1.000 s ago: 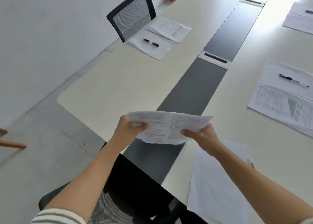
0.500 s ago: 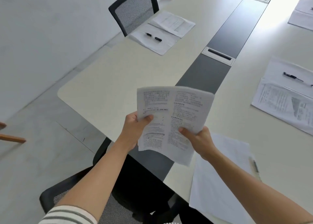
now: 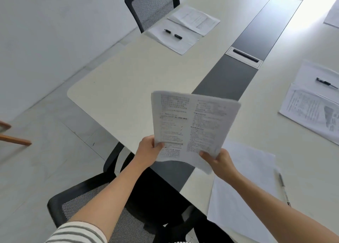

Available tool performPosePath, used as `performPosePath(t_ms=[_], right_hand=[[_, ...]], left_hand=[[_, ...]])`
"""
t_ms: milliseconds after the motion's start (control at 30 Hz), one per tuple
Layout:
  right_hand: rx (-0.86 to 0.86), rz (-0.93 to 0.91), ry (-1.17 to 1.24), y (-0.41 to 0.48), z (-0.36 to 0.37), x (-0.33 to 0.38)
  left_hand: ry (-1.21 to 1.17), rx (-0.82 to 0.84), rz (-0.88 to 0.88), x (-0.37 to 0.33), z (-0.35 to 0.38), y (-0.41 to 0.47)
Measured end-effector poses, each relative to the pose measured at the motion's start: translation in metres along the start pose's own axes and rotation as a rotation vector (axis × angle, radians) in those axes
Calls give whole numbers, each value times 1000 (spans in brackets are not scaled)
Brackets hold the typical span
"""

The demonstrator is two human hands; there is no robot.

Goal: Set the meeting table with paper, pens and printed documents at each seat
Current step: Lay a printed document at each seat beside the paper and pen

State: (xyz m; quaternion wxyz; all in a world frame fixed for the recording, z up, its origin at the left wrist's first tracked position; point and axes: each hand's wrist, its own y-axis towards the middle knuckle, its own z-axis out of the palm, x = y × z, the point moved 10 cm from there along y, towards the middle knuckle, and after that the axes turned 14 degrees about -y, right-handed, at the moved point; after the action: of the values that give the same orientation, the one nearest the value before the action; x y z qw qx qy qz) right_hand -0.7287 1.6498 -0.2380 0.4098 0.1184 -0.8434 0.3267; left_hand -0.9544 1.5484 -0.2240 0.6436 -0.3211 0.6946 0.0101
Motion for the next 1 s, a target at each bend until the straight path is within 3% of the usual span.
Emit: performPosePath(t_ms=[67,200,267,367,433,500,567,633,700,833,1000], right_hand=[[-29,51,57,7,-2,2],[41,283,167,28,26,-15],[67,410,198,31,48,-30],[92,536,253,27,71,-43],[175,500,84,22,72,-40],[254,400,-274,19,55,-36],[122,279,-754,25,14,-30],[-89,105,-1045,32,-16,-13],[-68,-34,-1145,40,-12,-9],[187,-54,-1219,60,26,-24],[155,-77,-1204,82,41,-6]], left_hand=[[-12,-60,0,-4,-11,2],[174,-385,-39,7,-55,-6],[313,-349,-35,17,-52,-8],[521,-148,-2,33,-17,-11],[655,-69,20,42,3,-14],[774,-25,9,52,14,-16],[865,1,-12,62,21,-17],[931,21,-18,69,25,-16],[966,36,-26,76,27,-16],[943,17,-20,80,15,-9],[882,3,-35,78,-14,14]])
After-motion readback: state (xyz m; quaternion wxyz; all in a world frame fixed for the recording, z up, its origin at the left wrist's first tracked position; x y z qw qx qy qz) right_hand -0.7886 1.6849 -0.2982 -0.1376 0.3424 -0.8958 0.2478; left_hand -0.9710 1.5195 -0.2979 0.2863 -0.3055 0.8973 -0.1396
